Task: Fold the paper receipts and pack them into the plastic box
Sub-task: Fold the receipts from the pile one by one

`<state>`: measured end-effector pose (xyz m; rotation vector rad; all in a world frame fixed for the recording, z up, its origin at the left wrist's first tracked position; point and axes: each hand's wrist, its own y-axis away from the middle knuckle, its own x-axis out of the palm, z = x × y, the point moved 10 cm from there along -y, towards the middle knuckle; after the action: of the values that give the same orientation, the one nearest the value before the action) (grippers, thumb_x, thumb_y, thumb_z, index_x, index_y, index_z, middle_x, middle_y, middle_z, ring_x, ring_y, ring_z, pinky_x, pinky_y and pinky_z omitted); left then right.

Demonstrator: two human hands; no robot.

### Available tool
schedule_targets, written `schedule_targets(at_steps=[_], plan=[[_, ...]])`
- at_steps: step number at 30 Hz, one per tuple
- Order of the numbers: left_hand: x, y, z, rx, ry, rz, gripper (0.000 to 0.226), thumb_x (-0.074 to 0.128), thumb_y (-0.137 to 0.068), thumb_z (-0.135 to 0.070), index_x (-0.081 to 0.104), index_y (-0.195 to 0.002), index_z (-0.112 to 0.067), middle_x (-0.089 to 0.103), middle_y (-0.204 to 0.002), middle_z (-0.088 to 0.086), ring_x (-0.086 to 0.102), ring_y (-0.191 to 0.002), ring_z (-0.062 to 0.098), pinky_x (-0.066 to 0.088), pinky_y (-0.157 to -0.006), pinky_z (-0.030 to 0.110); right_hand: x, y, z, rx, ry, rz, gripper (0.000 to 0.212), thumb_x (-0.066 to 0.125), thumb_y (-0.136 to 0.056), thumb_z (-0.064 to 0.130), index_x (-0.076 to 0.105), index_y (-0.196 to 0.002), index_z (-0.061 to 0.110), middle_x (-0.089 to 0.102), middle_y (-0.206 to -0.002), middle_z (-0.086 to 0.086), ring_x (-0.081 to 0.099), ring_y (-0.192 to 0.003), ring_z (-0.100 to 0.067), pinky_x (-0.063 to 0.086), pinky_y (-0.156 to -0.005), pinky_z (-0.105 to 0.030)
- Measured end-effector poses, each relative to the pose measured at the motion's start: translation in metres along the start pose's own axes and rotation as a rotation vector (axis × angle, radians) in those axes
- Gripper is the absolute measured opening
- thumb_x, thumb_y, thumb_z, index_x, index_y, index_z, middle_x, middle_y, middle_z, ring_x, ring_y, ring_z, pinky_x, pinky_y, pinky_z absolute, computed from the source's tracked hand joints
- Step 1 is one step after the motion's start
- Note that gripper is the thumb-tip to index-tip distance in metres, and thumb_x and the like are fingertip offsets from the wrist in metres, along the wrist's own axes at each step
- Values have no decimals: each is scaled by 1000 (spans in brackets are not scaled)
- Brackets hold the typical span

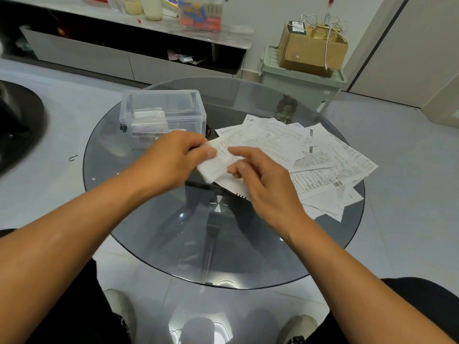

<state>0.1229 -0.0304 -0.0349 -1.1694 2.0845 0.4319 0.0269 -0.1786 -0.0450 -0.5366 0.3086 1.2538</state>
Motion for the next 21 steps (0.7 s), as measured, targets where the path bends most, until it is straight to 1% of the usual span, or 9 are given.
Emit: schedule_targets(at_steps=[3,5,7,9,11,15,17,19,21], plan=[[-33,0,31,-111,-316,-58,32,67,-92,-48,64,-76,-20,65,-73,2,62,-73,26,50,-65,40,1,4,-1,-29,352,83,42,66,-97,47,61,-136,34,60,-135,18,45,-126,1,34,-115,-35],[-49,5,41,-155,-472,-135,27,71,-89,-47,60,-80,-23,64,-81,-1,59,-76,26,40,-61,35,4,5,-6,36,458,165,67,70,-87,61,51,-146,36,50,-148,16,33,-134,-2,26,-118,-33],[-52,8,37,-124,-555,-201,24,76,-88,-38,58,-92,-23,62,-98,2,54,-82,26,38,-65,34,8,8,-9,54,534,204,75,69,-85,65,46,-149,33,48,-150,11,35,-136,-10,28,-118,-37],[-43,10,31,-56,-558,-222,24,74,-90,-27,54,-101,-20,55,-107,8,51,-84,28,39,-68,38,6,7,-10,21,604,178,61,66,-91,59,56,-141,24,57,-140,3,48,-128,-21,39,-111,-40],[-27,14,28,3,-569,-193,13,67,-95,-17,57,-103,-16,53,-105,9,53,-85,31,42,-70,40,4,3,-9,-25,660,150,41,63,-96,48,68,-117,13,67,-115,-3,59,-106,-26,50,-92,-44],[-1,27,27,46,-719,-89,19,61,-87,3,61,-102,-8,46,-95,8,43,-86,26,42,-70,38,2,2,-8,-83,668,166,35,49,-105,40,64,-85,15,60,-81,4,55,-77,-21,46,-69,-41],[7,33,27,24,-787,-42,29,61,-82,5,57,-106,-11,51,-104,8,47,-94,26,38,-72,33,0,4,-6,-107,606,201,37,43,-108,40,64,-85,20,61,-78,4,54,-76,-21,44,-81,-38],[11,35,26,5,-841,-2,35,60,-82,5,53,-112,-12,53,-112,8,52,-103,27,36,-72,31,2,8,-3,-129,558,276,35,42,-108,42,70,-97,24,69,-85,6,58,-83,-19,38,-106,-34],[9,32,23,41,-872,-17,44,61,-79,5,52,-118,-12,56,-112,8,56,-102,28,36,-73,32,10,18,7,-175,565,369,31,45,-108,43,72,-105,29,71,-90,11,58,-88,-15,38,-110,-33]])
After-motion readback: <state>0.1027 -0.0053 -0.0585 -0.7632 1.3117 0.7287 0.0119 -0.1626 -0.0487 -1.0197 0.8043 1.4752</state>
